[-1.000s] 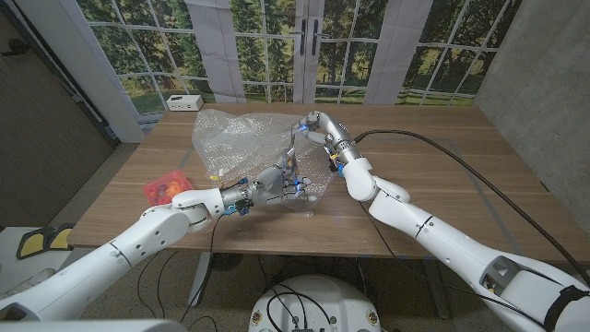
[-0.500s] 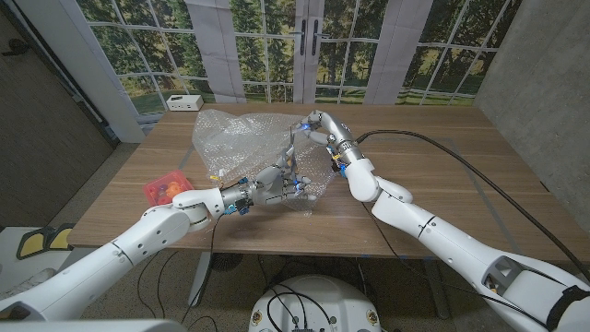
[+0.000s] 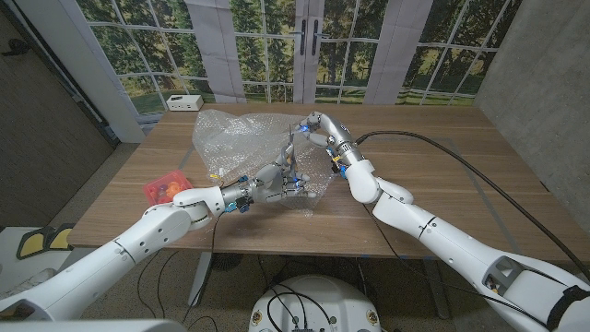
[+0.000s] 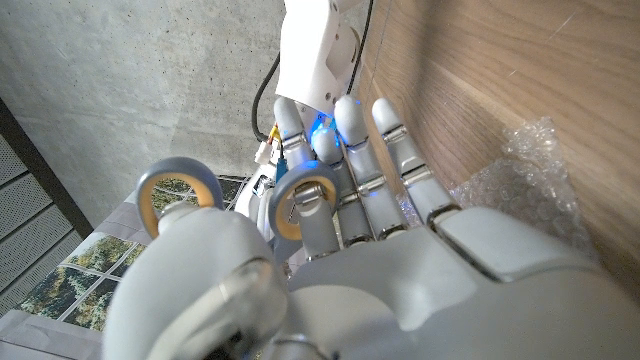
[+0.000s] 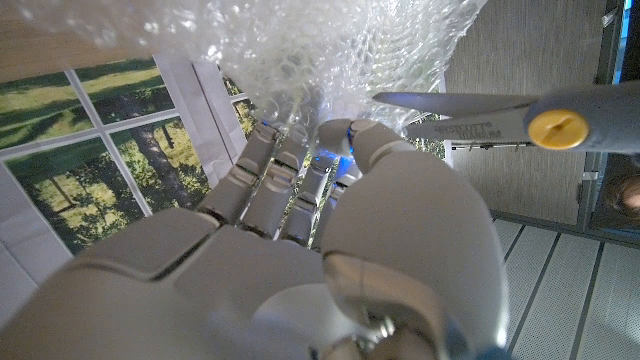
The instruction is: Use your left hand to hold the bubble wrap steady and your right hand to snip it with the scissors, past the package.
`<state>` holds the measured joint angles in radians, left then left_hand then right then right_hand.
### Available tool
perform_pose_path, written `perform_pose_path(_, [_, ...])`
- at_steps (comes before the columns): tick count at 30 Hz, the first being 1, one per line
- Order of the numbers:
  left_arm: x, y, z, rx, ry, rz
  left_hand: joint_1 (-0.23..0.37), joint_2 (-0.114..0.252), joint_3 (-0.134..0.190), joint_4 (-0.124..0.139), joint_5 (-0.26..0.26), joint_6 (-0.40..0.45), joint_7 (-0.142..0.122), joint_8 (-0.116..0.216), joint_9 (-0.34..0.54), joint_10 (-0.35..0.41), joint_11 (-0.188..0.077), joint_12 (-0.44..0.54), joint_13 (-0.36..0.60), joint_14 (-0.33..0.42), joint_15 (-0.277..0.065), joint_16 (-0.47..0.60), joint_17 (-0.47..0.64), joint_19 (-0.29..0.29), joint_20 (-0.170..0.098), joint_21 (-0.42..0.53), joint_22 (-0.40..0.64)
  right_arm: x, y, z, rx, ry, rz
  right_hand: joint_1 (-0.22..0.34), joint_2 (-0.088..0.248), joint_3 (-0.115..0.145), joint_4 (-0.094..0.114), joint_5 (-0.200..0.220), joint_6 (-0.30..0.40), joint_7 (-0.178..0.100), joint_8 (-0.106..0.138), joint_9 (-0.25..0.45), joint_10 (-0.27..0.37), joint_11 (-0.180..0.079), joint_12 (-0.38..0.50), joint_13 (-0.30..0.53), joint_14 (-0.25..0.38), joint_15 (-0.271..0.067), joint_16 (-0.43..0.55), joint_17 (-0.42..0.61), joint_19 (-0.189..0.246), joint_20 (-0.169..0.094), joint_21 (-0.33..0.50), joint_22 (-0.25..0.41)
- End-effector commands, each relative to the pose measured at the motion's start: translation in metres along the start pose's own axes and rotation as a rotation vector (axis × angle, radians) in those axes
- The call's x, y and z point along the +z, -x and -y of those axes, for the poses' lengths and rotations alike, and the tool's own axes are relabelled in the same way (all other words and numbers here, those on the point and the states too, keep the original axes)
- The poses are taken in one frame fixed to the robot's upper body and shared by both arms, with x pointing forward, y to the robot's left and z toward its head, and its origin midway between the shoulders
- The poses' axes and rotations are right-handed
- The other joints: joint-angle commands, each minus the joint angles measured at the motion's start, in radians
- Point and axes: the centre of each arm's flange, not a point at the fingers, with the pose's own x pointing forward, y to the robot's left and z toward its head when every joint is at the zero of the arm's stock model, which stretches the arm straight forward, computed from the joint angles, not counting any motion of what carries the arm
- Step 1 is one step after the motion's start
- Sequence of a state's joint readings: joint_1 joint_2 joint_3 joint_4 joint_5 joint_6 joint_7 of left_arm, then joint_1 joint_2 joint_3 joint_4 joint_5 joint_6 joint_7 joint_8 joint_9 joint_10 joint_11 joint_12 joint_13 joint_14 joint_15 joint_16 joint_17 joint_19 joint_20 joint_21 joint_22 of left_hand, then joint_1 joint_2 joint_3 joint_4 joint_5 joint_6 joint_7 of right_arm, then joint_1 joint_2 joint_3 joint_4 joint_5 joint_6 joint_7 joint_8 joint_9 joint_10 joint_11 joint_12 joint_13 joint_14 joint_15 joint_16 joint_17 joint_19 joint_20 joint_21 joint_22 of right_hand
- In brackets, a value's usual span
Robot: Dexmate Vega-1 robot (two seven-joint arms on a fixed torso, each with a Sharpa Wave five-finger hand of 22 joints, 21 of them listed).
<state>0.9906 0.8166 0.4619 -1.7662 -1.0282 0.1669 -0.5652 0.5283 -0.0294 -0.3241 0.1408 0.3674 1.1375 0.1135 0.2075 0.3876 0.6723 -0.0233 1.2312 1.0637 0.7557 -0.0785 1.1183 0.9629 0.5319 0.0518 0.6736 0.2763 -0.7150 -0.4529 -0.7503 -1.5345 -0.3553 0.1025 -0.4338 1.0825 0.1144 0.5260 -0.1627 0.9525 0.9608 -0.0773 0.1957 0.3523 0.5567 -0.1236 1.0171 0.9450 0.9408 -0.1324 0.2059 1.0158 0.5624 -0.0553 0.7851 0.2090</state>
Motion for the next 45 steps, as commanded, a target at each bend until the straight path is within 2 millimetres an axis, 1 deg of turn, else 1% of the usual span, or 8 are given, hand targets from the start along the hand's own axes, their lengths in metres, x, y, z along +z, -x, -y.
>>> perform_pose_path(1, [-0.001, -0.002, -0.001, -0.001, 0.006, -0.007, 0.001, 0.007, -0.006, -0.001, -0.001, -0.009, 0.05, 0.0, -0.001, 0.053, -0.05, 0.004, 0.001, 0.004, -0.016, 0.004, -0.003, 0.0, -0.001, 0.004, 0.002, 0.001, 0.002, 0.0, 0.003, 0.002, 0.035, -0.006, 0.004, 0.005, 0.002, -0.004, 0.005, -0.009, 0.0, 0.0, 0.041, -0.04, 0.014, 0.131, -0.008, -0.105, 0.0, 0.003, -0.012, -0.033, 0.009, 0.001])
perform_pose_path(13, [-0.003, 0.0, -0.001, 0.004, 0.011, -0.002, 0.0, 0.008, -0.006, -0.001, -0.001, -0.011, 0.051, 0.002, 0.002, 0.055, -0.052, -0.006, -0.016, 0.004, -0.016, 0.005, -0.003, -0.001, -0.001, 0.003, 0.001, 0.005, 0.005, -0.001, 0.006, -0.001, 0.068, -0.011, 0.005, 0.004, 0.003, -0.008, 0.006, -0.015, 0.001, -0.003, 0.039, -0.046, 0.009, 0.127, -0.016, -0.105, -0.003, 0.006, -0.03, -0.036, 0.022, -0.002])
perform_pose_path(29, [-0.001, 0.001, -0.002, 0.003, 0.013, -0.005, -0.002, 0.008, -0.006, -0.001, -0.001, -0.011, 0.05, 0.001, 0.002, 0.054, -0.053, -0.009, -0.02, -0.002, -0.019, 0.007, 0.002, 0.0, -0.002, 0.004, 0.0, 0.007, 0.006, -0.002, 0.002, 0.002, 0.085, -0.016, 0.006, 0.003, 0.003, -0.013, 0.007, -0.022, 0.002, -0.006, 0.036, -0.051, 0.009, 0.126, -0.021, -0.105, -0.004, 0.009, -0.044, -0.038, 0.038, -0.006])
perform_pose_path(32, [-0.001, 0.001, -0.002, 0.004, 0.014, -0.005, -0.003, 0.007, -0.006, -0.001, -0.001, -0.011, 0.05, 0.001, 0.001, 0.052, -0.055, -0.001, -0.007, 0.002, -0.017, 0.004, -0.006, -0.001, -0.002, 0.004, 0.001, 0.007, 0.006, -0.002, 0.001, 0.002, 0.089, -0.016, 0.006, 0.003, 0.003, -0.014, 0.007, -0.021, 0.002, -0.007, 0.037, -0.051, 0.009, 0.125, -0.022, -0.105, -0.004, 0.009, -0.047, -0.038, 0.04, -0.007])
perform_pose_path(38, [-0.002, -0.001, -0.004, 0.006, 0.021, -0.011, -0.002, 0.008, -0.006, -0.001, -0.001, -0.012, 0.05, 0.001, 0.001, 0.051, -0.053, -0.001, -0.006, 0.004, -0.017, 0.005, -0.006, -0.001, -0.002, 0.005, 0.001, 0.009, 0.007, -0.002, 0.001, 0.008, 0.11, -0.017, 0.006, 0.003, 0.002, -0.016, 0.007, -0.025, 0.002, -0.008, 0.036, -0.051, 0.008, 0.123, -0.024, -0.105, -0.005, 0.01, -0.052, -0.04, 0.047, -0.008])
perform_pose_path(39, [-0.002, -0.001, -0.004, 0.006, 0.021, -0.011, -0.002, 0.008, -0.006, -0.001, -0.001, -0.011, 0.05, 0.001, 0.0, 0.054, -0.047, -0.003, -0.012, 0.004, -0.019, 0.005, -0.007, -0.002, -0.002, 0.005, 0.003, 0.009, 0.007, -0.002, 0.001, 0.008, 0.11, -0.017, 0.006, 0.003, 0.002, -0.016, 0.007, -0.026, 0.002, -0.008, 0.036, -0.051, 0.008, 0.124, -0.025, -0.105, -0.005, 0.01, -0.052, -0.041, 0.048, -0.008])
perform_pose_path(40, [-0.003, 0.0, -0.003, 0.044, 0.022, 0.002, -0.001, 0.007, -0.006, -0.002, -0.001, -0.013, 0.05, 0.001, 0.002, 0.049, -0.048, -0.005, -0.013, 0.001, -0.019, 0.009, 0.001, -0.002, -0.002, 0.006, 0.003, 0.01, 0.007, -0.002, 0.003, 0.012, 0.119, -0.017, 0.006, 0.003, 0.002, -0.016, 0.007, -0.025, 0.002, -0.009, 0.036, -0.051, 0.008, 0.124, -0.025, -0.105, -0.005, 0.01, -0.053, -0.041, 0.048, -0.008])
perform_pose_path(45, [-0.002, 0.0, -0.003, 0.032, 0.021, 0.001, 0.004, 0.008, -0.004, -0.004, -0.001, -0.017, 0.048, -0.002, -0.002, 0.046, -0.049, -0.008, -0.016, 0.0, -0.016, 0.005, -0.007, -0.003, -0.001, 0.005, 0.002, 0.011, 0.008, -0.002, 0.01, 0.015, 0.132, -0.017, 0.005, 0.003, 0.001, -0.017, 0.01, -0.027, 0.003, -0.01, 0.041, -0.053, 0.009, 0.122, -0.025, -0.105, -0.004, 0.011, -0.055, -0.042, 0.055, -0.01])
